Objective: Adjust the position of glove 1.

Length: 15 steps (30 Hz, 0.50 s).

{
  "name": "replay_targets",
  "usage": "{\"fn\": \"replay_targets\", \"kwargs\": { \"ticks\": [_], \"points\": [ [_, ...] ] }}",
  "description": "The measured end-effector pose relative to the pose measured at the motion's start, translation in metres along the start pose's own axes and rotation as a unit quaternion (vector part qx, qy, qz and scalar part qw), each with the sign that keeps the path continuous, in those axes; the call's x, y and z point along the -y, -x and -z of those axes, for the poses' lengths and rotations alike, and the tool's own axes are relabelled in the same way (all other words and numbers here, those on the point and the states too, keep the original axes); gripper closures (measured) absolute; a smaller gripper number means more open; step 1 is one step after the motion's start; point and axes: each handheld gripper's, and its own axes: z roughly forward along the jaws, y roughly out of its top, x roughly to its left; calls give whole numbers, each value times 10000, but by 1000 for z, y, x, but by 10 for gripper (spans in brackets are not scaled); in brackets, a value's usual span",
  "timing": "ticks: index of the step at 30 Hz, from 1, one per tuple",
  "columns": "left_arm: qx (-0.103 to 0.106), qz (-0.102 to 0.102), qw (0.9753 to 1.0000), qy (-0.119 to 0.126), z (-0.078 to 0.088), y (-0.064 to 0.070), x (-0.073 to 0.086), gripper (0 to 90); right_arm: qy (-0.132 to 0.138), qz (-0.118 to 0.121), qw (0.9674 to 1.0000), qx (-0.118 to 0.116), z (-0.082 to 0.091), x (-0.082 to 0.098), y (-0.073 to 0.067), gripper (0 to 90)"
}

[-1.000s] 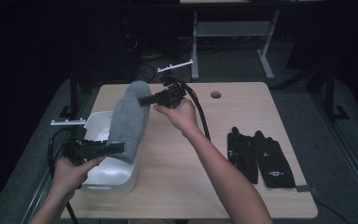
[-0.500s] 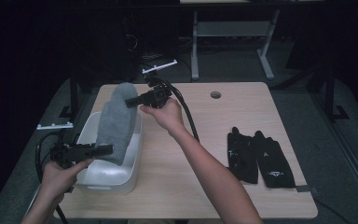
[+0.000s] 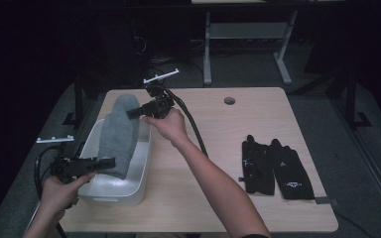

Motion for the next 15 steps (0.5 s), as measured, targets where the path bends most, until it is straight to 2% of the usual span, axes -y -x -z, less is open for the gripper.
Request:
{"fn": "replay_targets", "kwargs": {
  "ticks": [15],
  "points": [
    [-176, 245, 9995, -75, 0, -20, 14, 427, -210, -59, 9997, -86, -31, 6, 6, 757]
  ]
}}
